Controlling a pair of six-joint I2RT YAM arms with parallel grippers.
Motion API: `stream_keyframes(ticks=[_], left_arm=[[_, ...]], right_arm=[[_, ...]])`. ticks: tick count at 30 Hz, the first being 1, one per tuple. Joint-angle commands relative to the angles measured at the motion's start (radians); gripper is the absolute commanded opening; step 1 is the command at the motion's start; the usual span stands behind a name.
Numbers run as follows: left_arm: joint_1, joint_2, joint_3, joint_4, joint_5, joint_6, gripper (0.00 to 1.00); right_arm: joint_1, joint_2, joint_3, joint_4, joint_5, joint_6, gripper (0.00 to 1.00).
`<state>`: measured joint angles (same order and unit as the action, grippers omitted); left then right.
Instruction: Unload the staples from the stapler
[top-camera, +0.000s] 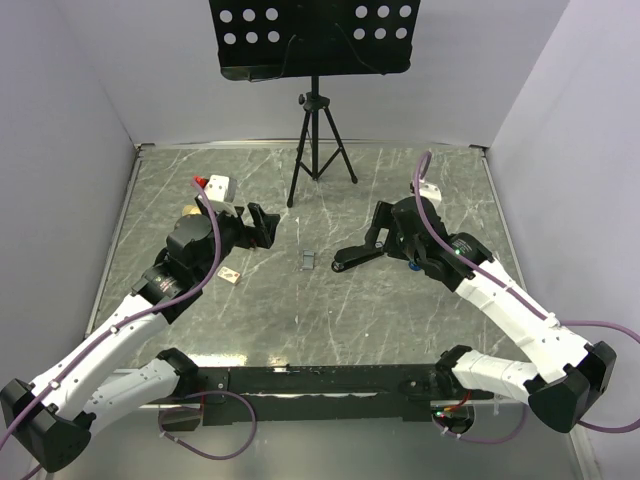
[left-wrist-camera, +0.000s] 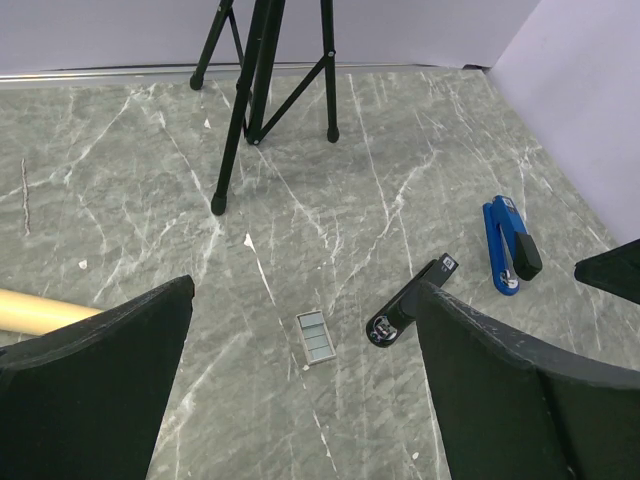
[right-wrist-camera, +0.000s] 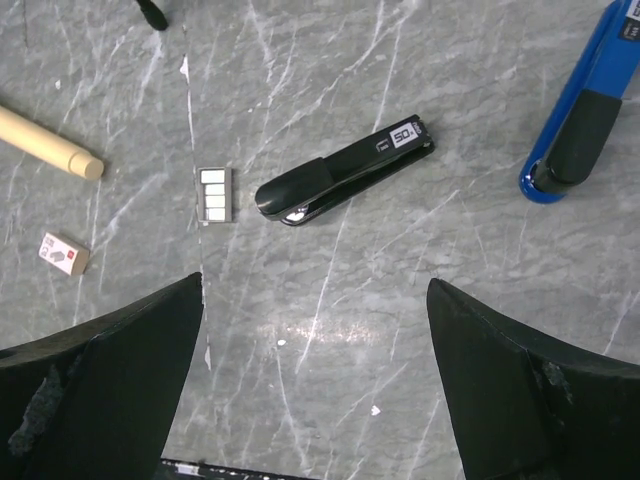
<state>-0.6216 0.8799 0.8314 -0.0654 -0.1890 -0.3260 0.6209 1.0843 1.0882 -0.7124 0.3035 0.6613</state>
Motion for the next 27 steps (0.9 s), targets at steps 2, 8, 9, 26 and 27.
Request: stream_keyframes(ticks=[2, 8, 9, 26, 27], left_arm=[[-0.004, -0.015, 0.020, 0.044, -0.007, 0.018, 0.97], [-0.004, -0.024, 0.021, 0.039, -0.013, 0.015, 0.97], [-0.004, -0.025, 0.021, 0.041, -0.009, 0.015, 0.97], [-0.006, -0.053, 0.017, 0.047, 0.006, 0.004, 0.97], [-0.006, -0.055, 0.015, 0.049, 0.008, 0.004, 0.97]], right_arm=[[-0.003, -0.017, 0.015, -0.018, 0.071, 0.026, 1.00], [-0.004, 0.035, 0.050, -0.094, 0.227, 0.031, 1.00], [-0.007, 0.048, 0.071, -0.116, 0.258, 0.026, 1.00], [-0.355, 0.339, 0.079, -0.144, 0.037, -0.144, 0.65], [-0.362, 0.368, 0.090, -0.130, 0.026, -0.153, 0.65]])
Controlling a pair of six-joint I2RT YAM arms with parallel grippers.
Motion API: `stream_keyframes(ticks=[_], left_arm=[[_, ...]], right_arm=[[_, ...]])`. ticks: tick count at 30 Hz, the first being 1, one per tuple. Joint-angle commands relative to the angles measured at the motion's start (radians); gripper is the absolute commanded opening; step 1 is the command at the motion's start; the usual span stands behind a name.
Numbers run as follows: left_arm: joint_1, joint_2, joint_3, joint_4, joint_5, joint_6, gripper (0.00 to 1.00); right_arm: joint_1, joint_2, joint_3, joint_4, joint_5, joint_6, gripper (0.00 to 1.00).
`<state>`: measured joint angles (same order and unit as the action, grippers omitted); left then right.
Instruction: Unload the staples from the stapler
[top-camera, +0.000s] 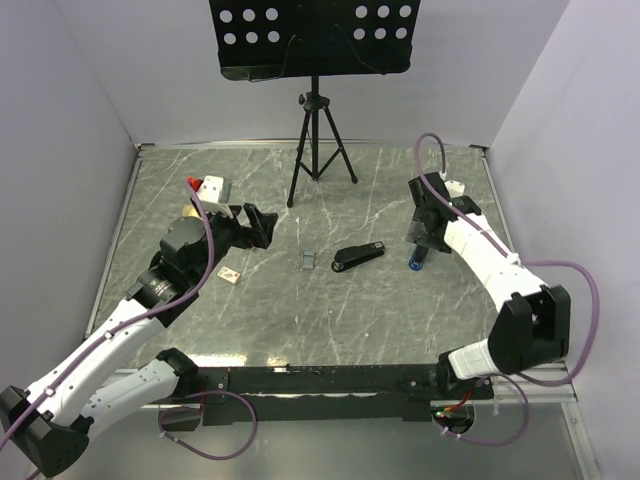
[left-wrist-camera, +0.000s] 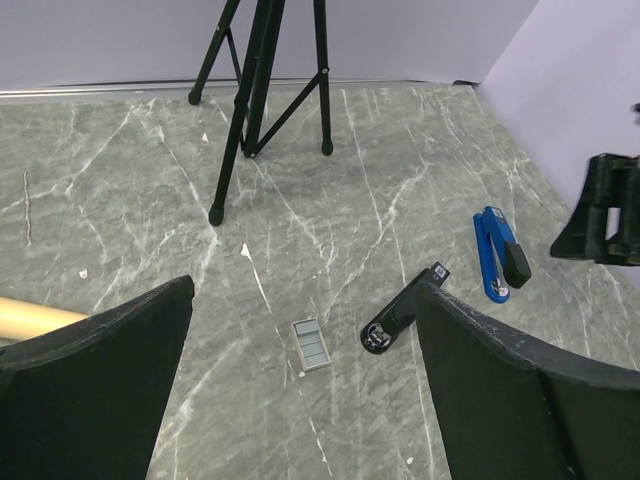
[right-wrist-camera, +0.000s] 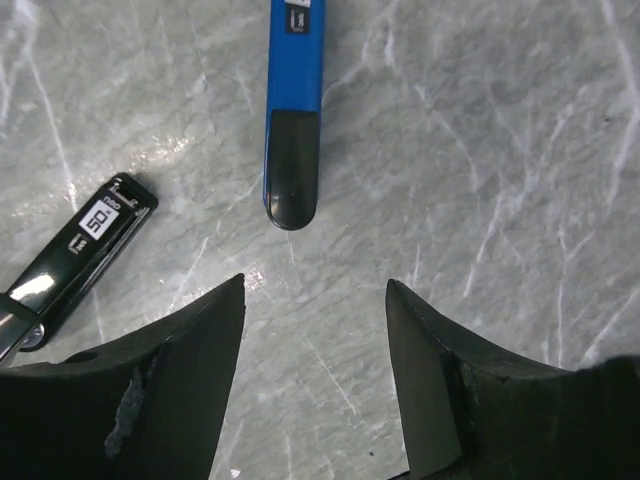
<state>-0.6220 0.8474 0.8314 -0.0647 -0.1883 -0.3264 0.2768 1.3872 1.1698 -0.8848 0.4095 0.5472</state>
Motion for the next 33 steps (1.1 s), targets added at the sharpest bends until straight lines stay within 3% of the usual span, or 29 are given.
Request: stream_keyframes(ticks=[1, 11, 26, 33], left_arm=[[-0.005, -0.025, 0.012, 0.048, 0.009, 0.004, 0.97], [-0.019, -0.019, 0.015, 0.037, -0.003, 0.012, 0.98], [-0.027, -0.031, -0.003, 0.059, 0.009, 0.026, 0.97], [-0.028, -0.030, -0.005, 0.055, 0.024, 0.021, 0.92]], right_arm=[[-0.025, 0.084, 0.016, 0.043, -0.087, -0.041, 0.64], [-0.108, 0.252, 0.064, 0.076, -0.126, -0.053, 0.59], [-0.140, 0.378, 0.085, 0.142, -0.175, -0.055, 0.53], [-0.143, 0.358, 0.059, 0.167, -0.172, -0.089, 0.20]])
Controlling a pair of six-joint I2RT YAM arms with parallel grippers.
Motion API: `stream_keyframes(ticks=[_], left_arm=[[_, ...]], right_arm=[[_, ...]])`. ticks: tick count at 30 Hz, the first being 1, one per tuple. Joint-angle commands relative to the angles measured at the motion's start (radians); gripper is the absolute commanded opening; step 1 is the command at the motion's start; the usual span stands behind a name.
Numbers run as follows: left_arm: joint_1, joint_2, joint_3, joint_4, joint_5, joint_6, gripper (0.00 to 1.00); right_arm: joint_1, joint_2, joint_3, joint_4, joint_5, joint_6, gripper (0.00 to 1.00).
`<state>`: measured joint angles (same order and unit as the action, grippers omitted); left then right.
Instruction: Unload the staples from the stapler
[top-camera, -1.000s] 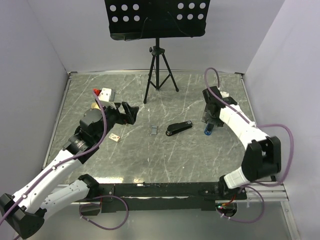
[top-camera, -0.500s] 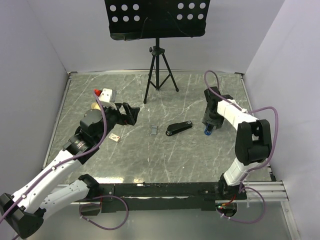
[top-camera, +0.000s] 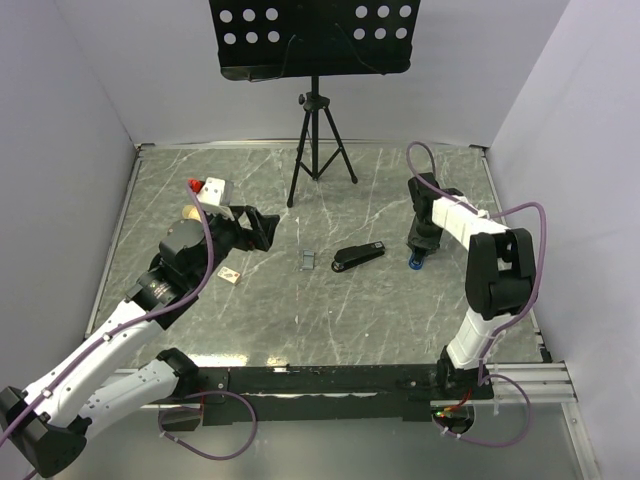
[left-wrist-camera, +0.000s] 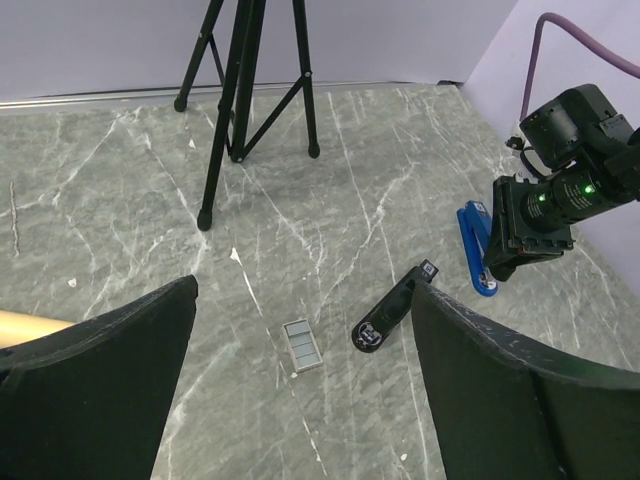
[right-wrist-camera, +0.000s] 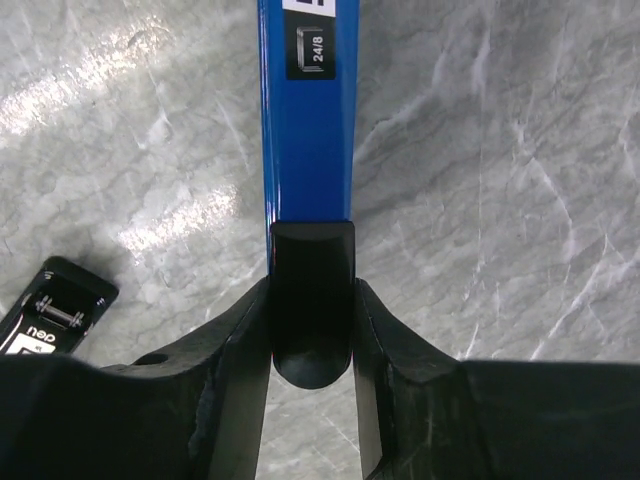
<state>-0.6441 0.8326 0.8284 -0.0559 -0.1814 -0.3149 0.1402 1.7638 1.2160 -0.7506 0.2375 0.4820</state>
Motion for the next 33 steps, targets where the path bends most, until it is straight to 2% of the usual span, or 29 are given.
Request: stream_keyframes(ticks=[1, 5, 7, 10, 13, 18, 22, 26, 33], left_arm=[[-0.006, -0.012, 0.000, 0.045, 0.022, 0.004, 0.91], [-0.008, -0.001, 0.018, 0.021, 0.042, -0.035, 0.89], [-0.009, 0.006, 0.029, 0.001, 0.051, -0.085, 0.88], [-0.008, 0.017, 0.046, -0.057, 0.080, -0.191, 0.86], [-0.009, 0.014, 0.026, -0.084, 0.115, -0.298, 0.85], [-0.009, 0.045, -0.015, -0.055, 0.174, -0.418, 0.81], [-0.008, 0.115, -0.047, -0.007, 0.270, -0.516, 0.77], [-0.009, 0.187, -0.100, 0.111, 0.396, -0.588, 0.70], [-0.032, 0.269, -0.149, 0.231, 0.453, -0.653, 0.68]], right_arm=[[-0.007, -0.023, 0.008, 0.033, 0.000, -0.026, 0.18], [-0.002, -0.105, -0.050, 0.054, -0.046, -0.059, 0.03], [0.009, -0.176, -0.087, 0.054, -0.069, -0.072, 0.00], [0.042, -0.254, -0.145, 0.039, -0.082, -0.074, 0.00], [0.105, -0.404, -0.206, 0.030, -0.124, -0.066, 0.00], [0.300, -0.549, -0.246, -0.019, -0.104, -0.002, 0.00], [0.404, -0.631, -0.266, -0.015, -0.125, 0.085, 0.00], [0.498, -0.707, -0.292, 0.077, -0.184, 0.139, 0.00], [0.579, -0.785, -0.383, 0.278, -0.273, 0.253, 0.00]])
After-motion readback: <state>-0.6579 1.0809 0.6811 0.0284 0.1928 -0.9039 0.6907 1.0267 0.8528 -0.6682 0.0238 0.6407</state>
